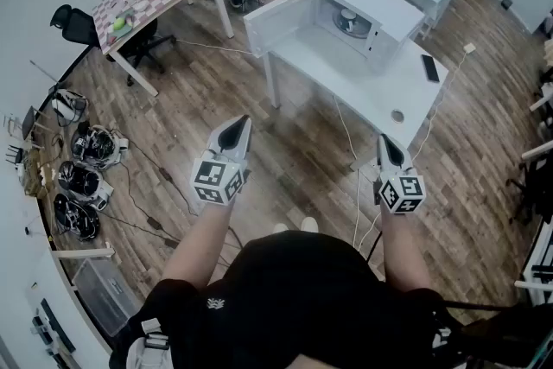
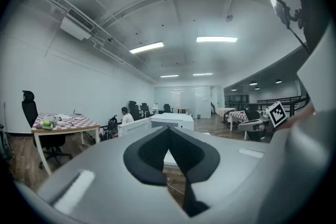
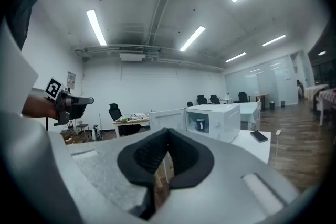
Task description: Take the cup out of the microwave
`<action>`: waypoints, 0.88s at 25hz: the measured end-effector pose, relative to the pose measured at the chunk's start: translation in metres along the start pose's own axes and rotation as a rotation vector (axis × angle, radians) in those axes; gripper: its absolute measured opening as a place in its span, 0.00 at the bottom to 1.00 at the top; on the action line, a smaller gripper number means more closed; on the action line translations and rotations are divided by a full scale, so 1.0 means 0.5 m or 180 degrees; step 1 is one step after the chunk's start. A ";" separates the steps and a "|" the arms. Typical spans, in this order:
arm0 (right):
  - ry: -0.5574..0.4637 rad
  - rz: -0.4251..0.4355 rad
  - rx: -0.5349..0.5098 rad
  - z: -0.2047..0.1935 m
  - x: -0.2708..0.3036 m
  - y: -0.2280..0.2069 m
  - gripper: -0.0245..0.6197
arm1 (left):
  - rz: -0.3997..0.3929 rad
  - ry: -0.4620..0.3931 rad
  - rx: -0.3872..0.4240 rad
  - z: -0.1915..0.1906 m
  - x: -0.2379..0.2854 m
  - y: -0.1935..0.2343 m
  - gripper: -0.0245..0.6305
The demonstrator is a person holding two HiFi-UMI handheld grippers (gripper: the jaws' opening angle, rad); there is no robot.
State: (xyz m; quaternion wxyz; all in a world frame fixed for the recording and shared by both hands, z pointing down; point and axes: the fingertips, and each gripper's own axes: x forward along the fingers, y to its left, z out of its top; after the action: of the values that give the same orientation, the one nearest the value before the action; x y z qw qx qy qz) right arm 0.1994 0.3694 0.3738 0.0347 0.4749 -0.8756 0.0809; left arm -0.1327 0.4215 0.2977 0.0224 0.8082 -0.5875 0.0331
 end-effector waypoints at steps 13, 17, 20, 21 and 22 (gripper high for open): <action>-0.0093 0.0043 -0.0048 0.016 0.035 -0.101 0.04 | 0.0029 -0.0099 0.0129 0.036 0.125 -0.049 0.05; -0.0138 0.0059 -0.0006 0.009 0.063 -0.135 0.04 | 0.0097 -0.0138 0.0178 0.038 0.155 -0.055 0.05; -0.0064 0.0005 0.0072 -0.009 0.090 -0.155 0.04 | 0.0118 -0.0100 0.0201 0.032 0.176 -0.049 0.05; -0.0049 -0.0004 0.0086 -0.014 0.099 -0.159 0.04 | 0.0118 -0.0080 0.0223 0.028 0.184 -0.046 0.05; -0.0038 -0.0010 0.0095 -0.018 0.109 -0.165 0.04 | 0.0117 -0.0067 0.0241 0.024 0.195 -0.041 0.05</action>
State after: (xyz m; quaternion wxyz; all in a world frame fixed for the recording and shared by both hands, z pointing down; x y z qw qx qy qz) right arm 0.2385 0.2820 0.3990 0.0225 0.4772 -0.8738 0.0911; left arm -0.0831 0.3345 0.2936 -0.0150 0.7979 -0.6007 0.0471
